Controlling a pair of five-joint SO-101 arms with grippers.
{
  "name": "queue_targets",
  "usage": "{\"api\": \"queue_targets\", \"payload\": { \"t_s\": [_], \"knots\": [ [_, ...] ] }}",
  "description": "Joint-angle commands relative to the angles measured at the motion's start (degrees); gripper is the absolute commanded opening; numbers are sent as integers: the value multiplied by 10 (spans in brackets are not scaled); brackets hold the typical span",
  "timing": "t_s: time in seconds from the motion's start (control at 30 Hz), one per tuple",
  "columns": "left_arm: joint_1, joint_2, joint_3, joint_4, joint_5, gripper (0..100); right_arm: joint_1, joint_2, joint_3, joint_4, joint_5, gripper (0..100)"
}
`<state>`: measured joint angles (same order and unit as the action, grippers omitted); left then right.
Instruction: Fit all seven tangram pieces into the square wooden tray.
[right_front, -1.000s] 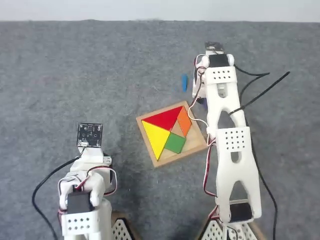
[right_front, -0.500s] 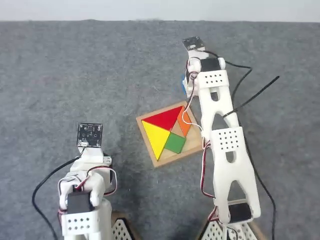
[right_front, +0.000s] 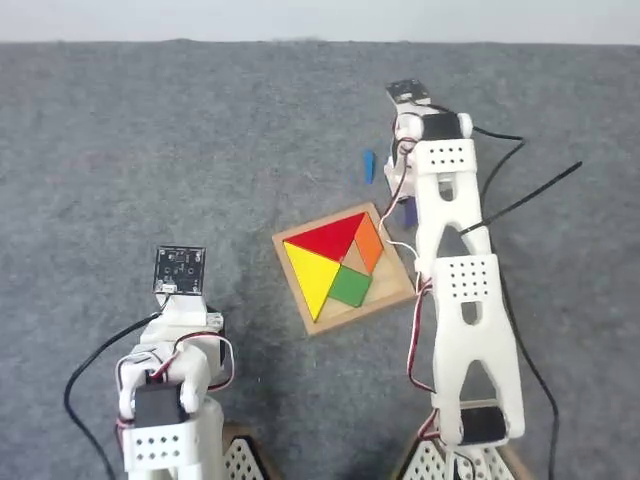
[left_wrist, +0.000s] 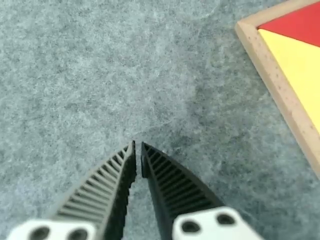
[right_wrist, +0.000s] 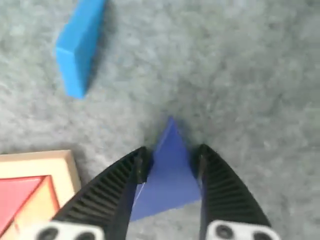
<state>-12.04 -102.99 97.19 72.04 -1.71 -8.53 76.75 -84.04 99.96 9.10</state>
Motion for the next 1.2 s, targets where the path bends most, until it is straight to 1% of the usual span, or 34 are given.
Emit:
{"api": "queue_targets", "payload": {
  "t_s": [0.0,0.1,0.27,0.47,0.53,0.67,0.73,0.83,0.9,0.97,1.03,1.17],
  "knots": [
    [-1,-11,-7,2,10,18,40,-4,6,35,-13,114],
    [-1,-11,-7,2,10,18,42,-45,66,36,-11,124],
    [-1,-11,-7,2,10,18,31,-216,319,27,35,141],
    [-1,-11,-7,2,10,18,64,-373,535,-1,51,139],
    [-1,-11,-7,2,10,18,63,-422,616,-25,62,139],
    [-1,-11,-7,2,10,18,52,-554,796,-112,61,139],
    [-1,-11,-7,2,10,18,45,-631,876,-156,40,143],
    [-1,-11,-7,2,10,18,44,-727,959,-204,-24,144],
    [-1,-11,-7,2,10,18,40,-764,995,-235,-74,144],
    [-1,-11,-7,2,10,18,35,-771,1009,-265,-115,144],
    [-1,-11,-7,2,10,18,28,-761,1003,-281,-137,154],
    [-1,-11,-7,2,10,18,27,-703,977,-283,-171,258]
  ]
}}
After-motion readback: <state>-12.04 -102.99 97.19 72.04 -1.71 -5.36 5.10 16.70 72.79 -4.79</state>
